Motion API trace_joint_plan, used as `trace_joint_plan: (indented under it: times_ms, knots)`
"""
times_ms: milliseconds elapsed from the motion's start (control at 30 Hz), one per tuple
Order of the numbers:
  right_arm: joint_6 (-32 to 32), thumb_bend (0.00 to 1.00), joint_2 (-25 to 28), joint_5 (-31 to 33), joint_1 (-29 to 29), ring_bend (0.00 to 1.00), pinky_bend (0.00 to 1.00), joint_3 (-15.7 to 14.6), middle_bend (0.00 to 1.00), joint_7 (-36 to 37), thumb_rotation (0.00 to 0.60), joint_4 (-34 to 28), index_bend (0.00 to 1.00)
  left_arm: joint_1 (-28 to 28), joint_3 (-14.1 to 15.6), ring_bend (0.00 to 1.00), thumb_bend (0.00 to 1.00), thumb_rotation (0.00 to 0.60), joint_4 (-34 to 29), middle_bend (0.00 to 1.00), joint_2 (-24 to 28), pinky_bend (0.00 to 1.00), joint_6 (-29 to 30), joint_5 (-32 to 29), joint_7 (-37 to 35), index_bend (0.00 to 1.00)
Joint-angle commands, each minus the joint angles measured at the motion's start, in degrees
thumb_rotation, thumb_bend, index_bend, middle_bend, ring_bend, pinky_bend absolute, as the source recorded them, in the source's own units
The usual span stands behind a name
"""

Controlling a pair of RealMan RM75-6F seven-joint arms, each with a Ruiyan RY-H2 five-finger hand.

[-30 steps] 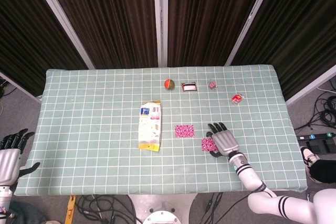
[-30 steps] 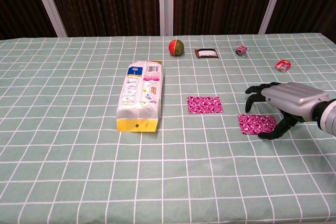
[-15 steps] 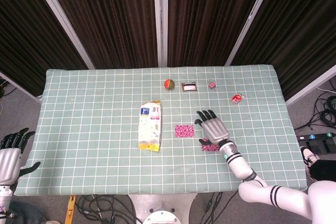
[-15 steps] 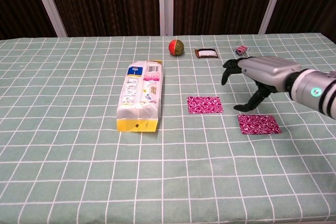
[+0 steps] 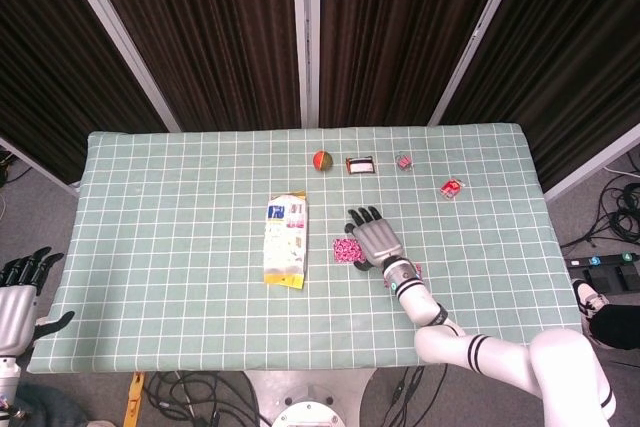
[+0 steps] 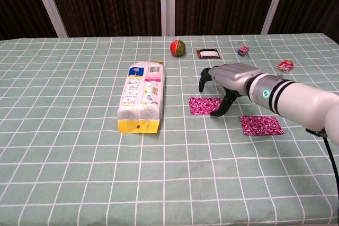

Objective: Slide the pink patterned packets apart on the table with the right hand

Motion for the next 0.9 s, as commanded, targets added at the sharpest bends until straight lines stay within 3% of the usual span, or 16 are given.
trace_joint_plan:
  times_ms: [33, 533, 900]
  knots:
    - [0.2, 0.14, -0.3, -0.1, 0.1, 0.00, 0.00, -0.3, 0.04, 0.2, 0.509, 0.2, 0.26, 0.0, 0.1, 0.17, 0.01, 0.600, 0.0, 0.23, 0.0, 0.16, 0.0, 0.0, 0.0, 0.23]
    - [-0.1, 0.14, -1.2, 0.8, 0.8, 0.00, 0.00, -0.9, 0.04, 0.1, 0.512, 1.8, 0.27, 0.2, 0.0, 0.17, 0.01, 0.600, 0.3, 0.23, -0.1, 0.16, -0.1, -0.2, -0.2, 0.23]
    - [0.7, 0.14, -1.5, 1.0, 0.9, 0.00, 0.00, -1.0, 0.05, 0.1, 0.565, 1.8, 0.38, 0.2, 0.0, 0.17, 0.01, 0.600, 0.8, 0.23, -0.3, 0.16, -0.3, -0.3, -0.7, 0.23]
